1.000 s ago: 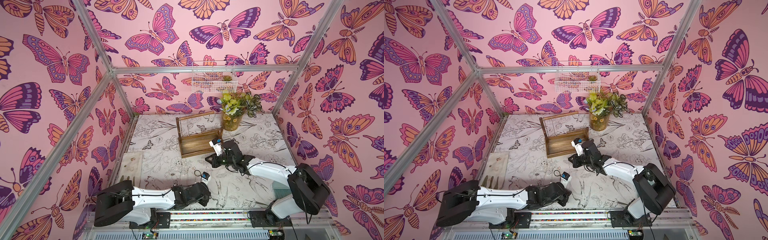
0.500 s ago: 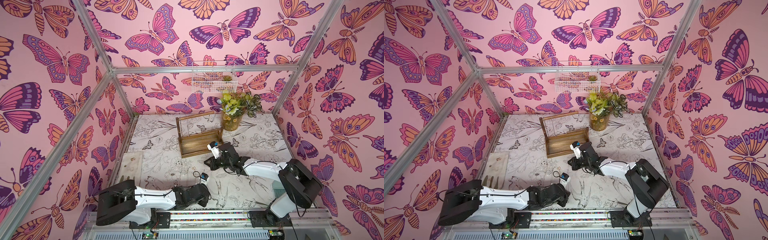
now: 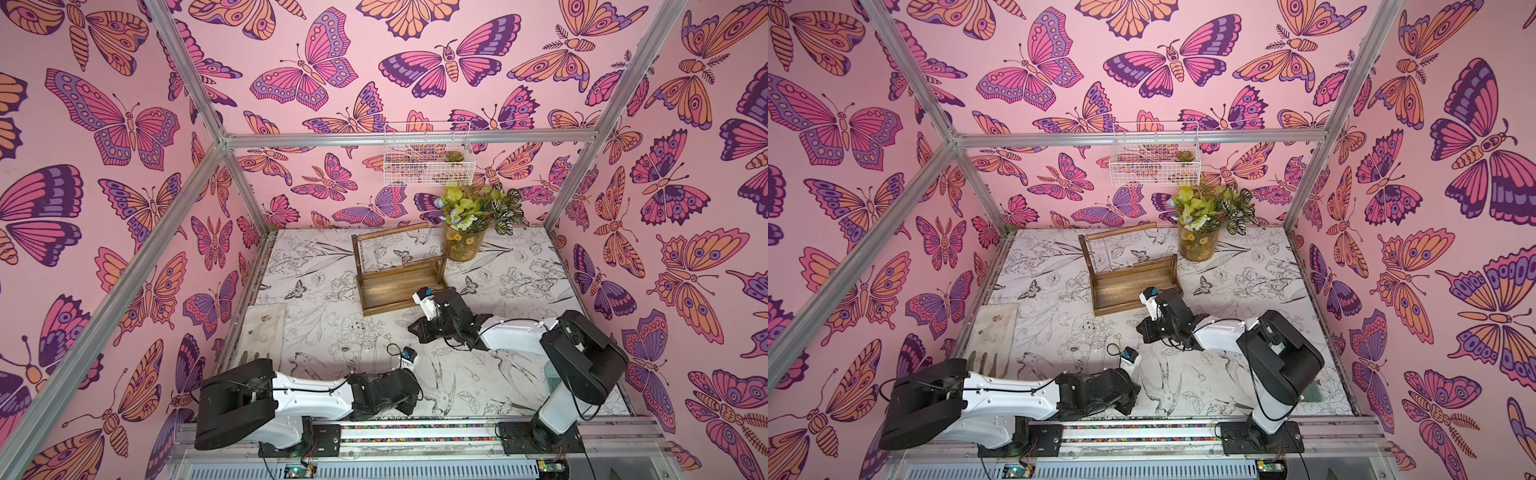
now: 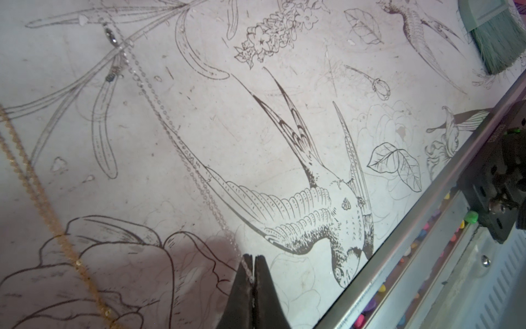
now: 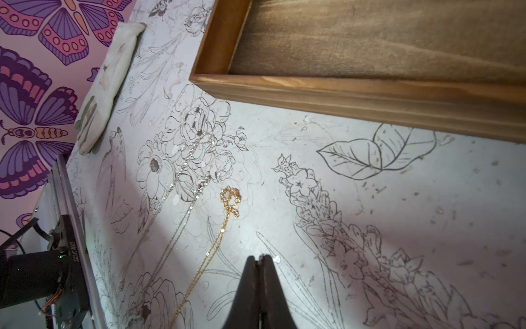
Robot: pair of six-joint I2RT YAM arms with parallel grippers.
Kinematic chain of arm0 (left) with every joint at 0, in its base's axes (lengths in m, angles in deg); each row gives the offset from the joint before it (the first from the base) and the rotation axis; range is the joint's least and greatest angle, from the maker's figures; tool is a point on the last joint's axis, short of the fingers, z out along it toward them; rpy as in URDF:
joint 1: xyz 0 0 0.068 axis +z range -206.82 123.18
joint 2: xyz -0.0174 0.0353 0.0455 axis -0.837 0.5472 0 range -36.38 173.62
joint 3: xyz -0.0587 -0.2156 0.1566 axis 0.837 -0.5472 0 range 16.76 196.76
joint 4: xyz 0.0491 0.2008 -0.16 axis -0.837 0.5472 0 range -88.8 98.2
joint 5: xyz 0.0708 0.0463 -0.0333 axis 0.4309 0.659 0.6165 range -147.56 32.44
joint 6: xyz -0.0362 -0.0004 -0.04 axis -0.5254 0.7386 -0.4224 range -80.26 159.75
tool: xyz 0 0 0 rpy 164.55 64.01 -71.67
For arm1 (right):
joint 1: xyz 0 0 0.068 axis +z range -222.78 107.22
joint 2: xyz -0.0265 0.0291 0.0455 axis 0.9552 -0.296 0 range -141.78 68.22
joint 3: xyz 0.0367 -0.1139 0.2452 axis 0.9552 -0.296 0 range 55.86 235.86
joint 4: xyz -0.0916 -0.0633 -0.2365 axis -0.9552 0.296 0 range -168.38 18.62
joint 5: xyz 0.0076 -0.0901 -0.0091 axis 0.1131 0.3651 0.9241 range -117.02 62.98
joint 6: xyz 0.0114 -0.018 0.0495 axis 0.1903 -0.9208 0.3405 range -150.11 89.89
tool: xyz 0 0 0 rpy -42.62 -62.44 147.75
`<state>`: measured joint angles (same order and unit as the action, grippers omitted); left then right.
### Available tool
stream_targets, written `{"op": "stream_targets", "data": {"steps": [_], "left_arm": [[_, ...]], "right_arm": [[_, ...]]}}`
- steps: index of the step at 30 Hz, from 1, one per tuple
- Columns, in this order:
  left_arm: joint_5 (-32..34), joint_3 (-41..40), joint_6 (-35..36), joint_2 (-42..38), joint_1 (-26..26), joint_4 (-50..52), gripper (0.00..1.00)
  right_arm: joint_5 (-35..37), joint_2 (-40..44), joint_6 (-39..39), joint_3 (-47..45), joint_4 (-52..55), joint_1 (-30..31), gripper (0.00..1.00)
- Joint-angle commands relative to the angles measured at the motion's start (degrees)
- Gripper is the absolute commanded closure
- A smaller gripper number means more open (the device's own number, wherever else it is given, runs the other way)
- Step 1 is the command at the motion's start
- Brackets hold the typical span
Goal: Take the necklace off the jewelry display stand
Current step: Place the necklace at the center of the board.
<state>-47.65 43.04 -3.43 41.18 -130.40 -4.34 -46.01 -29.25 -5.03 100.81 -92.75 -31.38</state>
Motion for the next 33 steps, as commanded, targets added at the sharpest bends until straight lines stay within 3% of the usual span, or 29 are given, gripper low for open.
{"op": "stream_targets", "data": {"steps": [1,25,33], "left_arm": [[0.09,-1.15,-0.5,0.34,-0.26,0.63,0.95],[0.19,-0.46,-0.85,2.42,-0.28,1.05,0.82],[0.11,-0.46,-1.03,2.12,-0.26,1.5,0.71]], "right_arm": [[1.15,-0.85,-0.94,1.72,-1.05,0.47,1.0],[0.86,-4.48,-1.66,3.35,-0.65,0.53,1.0],[1.04,-5.37,-1.87,3.63,-0.16,0.54,1.0]]}}
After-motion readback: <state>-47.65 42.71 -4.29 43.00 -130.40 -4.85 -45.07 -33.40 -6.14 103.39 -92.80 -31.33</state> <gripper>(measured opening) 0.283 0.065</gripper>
